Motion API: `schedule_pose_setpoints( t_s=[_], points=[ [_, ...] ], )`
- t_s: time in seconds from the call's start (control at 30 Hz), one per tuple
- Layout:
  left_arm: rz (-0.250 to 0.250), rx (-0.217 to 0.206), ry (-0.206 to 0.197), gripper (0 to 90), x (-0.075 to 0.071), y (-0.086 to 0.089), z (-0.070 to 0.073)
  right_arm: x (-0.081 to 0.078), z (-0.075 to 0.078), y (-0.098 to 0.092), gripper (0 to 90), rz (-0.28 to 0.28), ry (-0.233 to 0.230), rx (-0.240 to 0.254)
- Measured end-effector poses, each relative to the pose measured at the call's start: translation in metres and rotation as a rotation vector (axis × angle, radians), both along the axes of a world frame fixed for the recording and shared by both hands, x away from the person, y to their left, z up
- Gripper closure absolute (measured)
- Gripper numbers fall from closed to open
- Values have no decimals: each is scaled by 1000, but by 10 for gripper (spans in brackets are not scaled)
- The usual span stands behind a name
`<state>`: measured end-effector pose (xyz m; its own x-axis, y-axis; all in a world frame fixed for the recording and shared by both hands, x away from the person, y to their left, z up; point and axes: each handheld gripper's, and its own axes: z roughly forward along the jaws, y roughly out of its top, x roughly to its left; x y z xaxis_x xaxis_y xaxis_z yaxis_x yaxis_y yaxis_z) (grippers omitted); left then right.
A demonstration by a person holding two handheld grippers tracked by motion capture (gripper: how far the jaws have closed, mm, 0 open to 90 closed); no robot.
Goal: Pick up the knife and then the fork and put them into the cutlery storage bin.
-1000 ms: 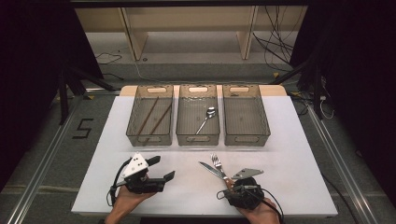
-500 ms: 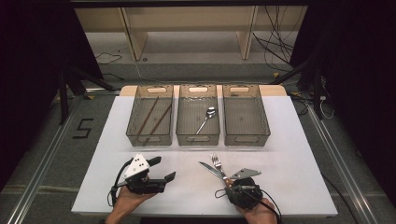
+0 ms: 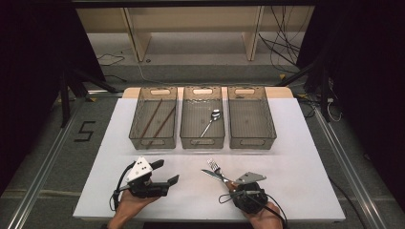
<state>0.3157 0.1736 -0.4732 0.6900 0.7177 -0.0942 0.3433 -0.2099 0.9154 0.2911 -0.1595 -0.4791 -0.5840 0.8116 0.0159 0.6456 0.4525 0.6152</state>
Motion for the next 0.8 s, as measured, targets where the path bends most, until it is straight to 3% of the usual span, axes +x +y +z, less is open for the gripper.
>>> schedule_pose_setpoints(
  t_s=[0.43, 0.8],
  points=[
    [12, -15, -13, 198, 1, 3, -1, 4, 24, -8, 770, 5, -69, 48],
    [20, -30, -12, 198, 2, 5, -1, 25, 58, -27, 770, -23, -143, 108]
  ],
)
